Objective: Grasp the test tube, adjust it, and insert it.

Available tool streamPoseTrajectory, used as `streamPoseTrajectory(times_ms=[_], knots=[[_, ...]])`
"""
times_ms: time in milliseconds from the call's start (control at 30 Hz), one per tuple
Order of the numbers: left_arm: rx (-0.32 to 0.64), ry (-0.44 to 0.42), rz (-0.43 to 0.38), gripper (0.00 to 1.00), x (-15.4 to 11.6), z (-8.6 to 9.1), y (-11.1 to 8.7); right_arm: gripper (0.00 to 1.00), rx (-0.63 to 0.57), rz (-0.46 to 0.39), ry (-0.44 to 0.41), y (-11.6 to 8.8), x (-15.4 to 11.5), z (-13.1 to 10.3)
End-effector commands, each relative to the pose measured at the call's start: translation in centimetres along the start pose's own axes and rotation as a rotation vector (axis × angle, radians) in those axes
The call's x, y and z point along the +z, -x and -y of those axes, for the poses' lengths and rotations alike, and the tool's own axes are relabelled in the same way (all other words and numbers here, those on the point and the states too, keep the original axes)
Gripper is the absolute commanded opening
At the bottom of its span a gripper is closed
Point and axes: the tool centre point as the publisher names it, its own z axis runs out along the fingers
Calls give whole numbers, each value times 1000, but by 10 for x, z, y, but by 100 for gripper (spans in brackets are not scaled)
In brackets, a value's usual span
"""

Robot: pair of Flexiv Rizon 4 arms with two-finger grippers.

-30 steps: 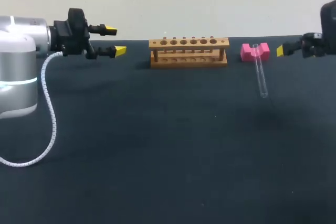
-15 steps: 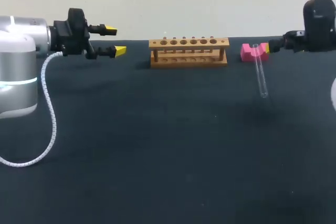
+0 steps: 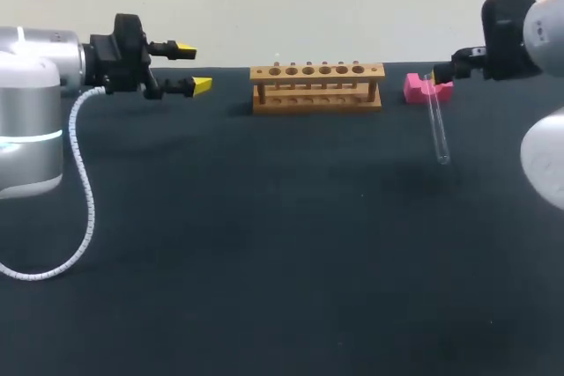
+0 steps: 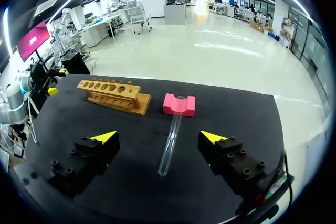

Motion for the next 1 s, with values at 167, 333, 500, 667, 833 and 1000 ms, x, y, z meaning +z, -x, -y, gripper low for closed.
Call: streamPoseTrajectory(times_ms=[167, 333, 500, 667, 833, 1000], knots=[[-1, -4, -3, 100, 1, -2, 0, 100, 1, 5, -172, -2, -2, -3], [-1, -4, -3, 100, 1, -2, 0, 100, 104, 142, -191, -6, 17, -3], [-1, -4, -3, 100, 1, -2, 0, 100, 132, 257, -179, -4, 22, -3], [-1, -4, -3, 100, 1, -2, 0, 100, 110, 316, -209, -3, 29, -2], [-1, -4, -3, 100, 1, -2, 0, 100, 108, 312, -267, -6, 38, 1], [-1, -4, -3, 100, 1, -2, 0, 100, 121, 306, -325, -7, 46, 4]])
